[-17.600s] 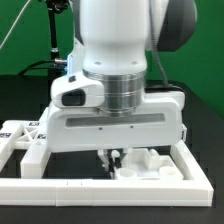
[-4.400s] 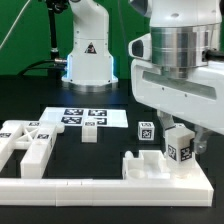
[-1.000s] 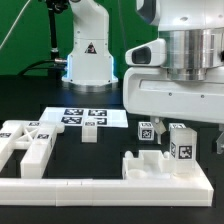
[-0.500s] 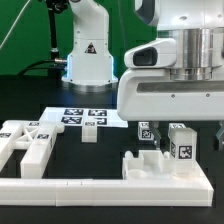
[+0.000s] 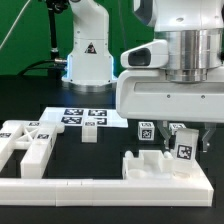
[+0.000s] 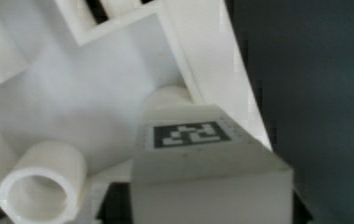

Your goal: Assemble chair

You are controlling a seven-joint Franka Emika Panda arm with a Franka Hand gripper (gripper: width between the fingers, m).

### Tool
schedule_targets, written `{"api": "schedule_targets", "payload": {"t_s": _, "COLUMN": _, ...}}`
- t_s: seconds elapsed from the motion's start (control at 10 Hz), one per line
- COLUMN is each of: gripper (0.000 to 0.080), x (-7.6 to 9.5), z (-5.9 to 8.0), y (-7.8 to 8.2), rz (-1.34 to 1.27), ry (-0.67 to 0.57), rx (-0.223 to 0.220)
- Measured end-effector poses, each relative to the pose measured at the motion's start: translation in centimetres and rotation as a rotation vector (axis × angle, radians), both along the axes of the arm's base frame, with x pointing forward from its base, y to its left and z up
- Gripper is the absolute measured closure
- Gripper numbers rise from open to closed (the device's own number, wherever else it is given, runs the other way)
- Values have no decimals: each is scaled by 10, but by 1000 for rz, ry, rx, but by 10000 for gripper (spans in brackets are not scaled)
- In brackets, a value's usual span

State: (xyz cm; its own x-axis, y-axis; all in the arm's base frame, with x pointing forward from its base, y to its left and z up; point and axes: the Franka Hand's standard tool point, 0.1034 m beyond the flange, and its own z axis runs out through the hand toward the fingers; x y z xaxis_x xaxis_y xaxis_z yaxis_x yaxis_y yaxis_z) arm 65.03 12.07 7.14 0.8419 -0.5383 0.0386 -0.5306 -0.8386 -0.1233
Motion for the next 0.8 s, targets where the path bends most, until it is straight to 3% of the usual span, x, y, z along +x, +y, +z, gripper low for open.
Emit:
{"api": "schedule_targets", "payload": {"t_s": 0.2, "gripper": 505, "x": 1, "z": -1, "y": 0, "rz": -274, "ry": 24, "rx": 20}}
{"api": "schedule_targets", "payload": {"t_s": 0.3, "gripper": 505, "x": 1, "z": -1, "y": -2, "rz": -462, "ry": 41, "rx": 49}}
{"api": "schedule_targets", "payload": {"t_s": 0.6, "gripper": 505, "x": 1, "z": -2, "y": -4, "rz": -958, "ry": 119, "rx": 184}}
{"api": "schedule_targets", "payload": {"t_s": 0.8, "gripper": 505, "x": 1, "z": -2, "y": -1, "rz": -939, "ry": 117, "rx": 182}}
